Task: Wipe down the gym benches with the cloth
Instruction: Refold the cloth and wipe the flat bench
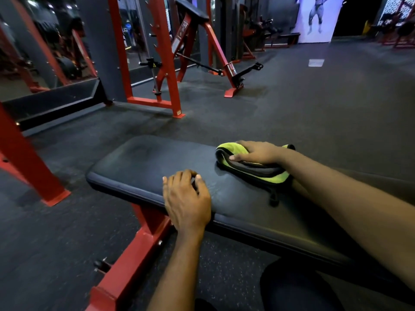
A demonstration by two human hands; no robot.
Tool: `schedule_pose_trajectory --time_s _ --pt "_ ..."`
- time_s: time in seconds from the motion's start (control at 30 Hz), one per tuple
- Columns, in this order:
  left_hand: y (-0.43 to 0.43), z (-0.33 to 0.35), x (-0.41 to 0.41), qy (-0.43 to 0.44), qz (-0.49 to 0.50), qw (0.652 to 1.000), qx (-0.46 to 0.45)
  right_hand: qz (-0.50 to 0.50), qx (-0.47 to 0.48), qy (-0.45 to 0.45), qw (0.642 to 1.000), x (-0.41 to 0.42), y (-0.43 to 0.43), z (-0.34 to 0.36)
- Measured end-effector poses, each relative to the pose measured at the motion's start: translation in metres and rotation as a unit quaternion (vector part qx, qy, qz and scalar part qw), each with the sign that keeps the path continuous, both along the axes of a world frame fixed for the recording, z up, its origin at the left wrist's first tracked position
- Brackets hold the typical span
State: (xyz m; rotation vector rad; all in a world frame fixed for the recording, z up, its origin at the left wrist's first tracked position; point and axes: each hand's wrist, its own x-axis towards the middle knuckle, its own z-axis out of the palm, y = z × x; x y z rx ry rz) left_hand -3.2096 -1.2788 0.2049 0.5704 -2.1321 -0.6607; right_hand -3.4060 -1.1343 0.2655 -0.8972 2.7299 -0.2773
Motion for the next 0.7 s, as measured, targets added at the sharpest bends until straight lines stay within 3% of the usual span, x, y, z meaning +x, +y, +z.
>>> schedule_pose_trajectory --time_s 0.23,0.4,0.53,0.7 --pt "-0.018 0.017 0.006 -0.088 -0.026 0.996 -0.021 -0.060 0.088 0.039 0.994 -0.008 -0.068 0.004" --pt "-0.103 0.022 -0.012 -0.074 0.012 0.996 0.041 0.007 0.042 0.015 0.999 -0.015 -0.083 -0.002" --pt "-0.110 0.017 -0.019 -0.030 0.053 0.997 0.050 0.002 0.048 -0.013 0.999 -0.027 -0.089 -0.003" --pt "-0.115 0.009 -0.020 -0.013 0.057 0.997 0.044 0.025 0.015 -0.009 1.000 -0.035 -0.167 0.001"
